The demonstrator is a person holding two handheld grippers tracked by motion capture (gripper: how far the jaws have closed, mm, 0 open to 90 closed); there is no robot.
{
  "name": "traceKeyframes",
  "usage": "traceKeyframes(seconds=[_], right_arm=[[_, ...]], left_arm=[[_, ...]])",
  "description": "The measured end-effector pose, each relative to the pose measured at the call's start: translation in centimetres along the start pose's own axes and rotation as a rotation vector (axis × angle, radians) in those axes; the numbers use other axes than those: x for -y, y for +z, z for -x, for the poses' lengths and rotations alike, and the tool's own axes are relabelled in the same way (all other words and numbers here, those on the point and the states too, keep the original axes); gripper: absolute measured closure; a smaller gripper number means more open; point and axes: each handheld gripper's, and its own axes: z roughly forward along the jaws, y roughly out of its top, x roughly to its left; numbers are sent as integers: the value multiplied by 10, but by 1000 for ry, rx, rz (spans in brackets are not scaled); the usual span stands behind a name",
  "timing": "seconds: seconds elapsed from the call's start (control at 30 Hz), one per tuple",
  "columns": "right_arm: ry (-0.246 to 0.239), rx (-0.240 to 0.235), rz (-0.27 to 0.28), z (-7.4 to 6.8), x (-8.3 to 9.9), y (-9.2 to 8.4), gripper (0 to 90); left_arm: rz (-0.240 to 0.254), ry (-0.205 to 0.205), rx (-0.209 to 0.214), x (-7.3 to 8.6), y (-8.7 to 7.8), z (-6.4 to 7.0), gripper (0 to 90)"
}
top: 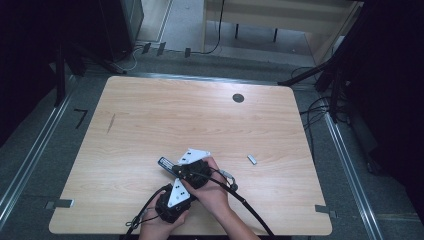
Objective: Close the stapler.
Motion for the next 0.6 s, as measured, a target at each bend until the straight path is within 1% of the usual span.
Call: traceKeyframes(seconds=[0.07,0.23,0.33,0.37,0.5,0.57,0.6], right_arm=[[-3,2,-19,-1,1,2,900],[2,-8,-21,0,0,3,900],[1,-6,-25,0,1,2,900],[10,-5,-22,0,1,1,900],[17,2,8,4,2,-6,900],[29,12,16,6,3,-10,821],[39,15,17,8,4,-13,814]], left_arm=[[-1,-2,1,0,0,0,900],[-1,-1,0,0,0,0,900],[-1,-2,1,0,0,0,900],[-1,-2,1,0,0,0,900],[-1,-6,3,0,0,-1,900],[-2,-7,4,0,0,-1,900],[-3,-7,4,0,0,-1,900]])
